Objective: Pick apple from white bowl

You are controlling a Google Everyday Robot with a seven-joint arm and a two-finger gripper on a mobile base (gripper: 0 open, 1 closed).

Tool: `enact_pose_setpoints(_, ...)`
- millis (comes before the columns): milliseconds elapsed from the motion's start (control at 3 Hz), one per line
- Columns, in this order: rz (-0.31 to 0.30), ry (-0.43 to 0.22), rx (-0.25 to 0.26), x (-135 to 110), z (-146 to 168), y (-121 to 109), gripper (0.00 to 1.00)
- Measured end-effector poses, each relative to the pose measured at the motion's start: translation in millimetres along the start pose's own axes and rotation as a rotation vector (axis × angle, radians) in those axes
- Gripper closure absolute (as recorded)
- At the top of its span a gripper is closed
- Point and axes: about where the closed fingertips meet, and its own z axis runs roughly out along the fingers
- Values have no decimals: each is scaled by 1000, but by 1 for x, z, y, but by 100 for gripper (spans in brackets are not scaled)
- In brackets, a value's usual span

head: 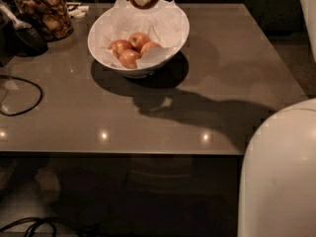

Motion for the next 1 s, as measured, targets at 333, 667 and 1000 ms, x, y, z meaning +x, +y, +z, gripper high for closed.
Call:
enact_pose_setpoints(333, -49, -21, -60, 12, -3, 21, 100)
enact_pose_setpoints(667, -111, -10, -97, 42, -4, 55, 100)
enact_pose_setpoints(1000, -110, -7, -102, 44, -1, 56, 100)
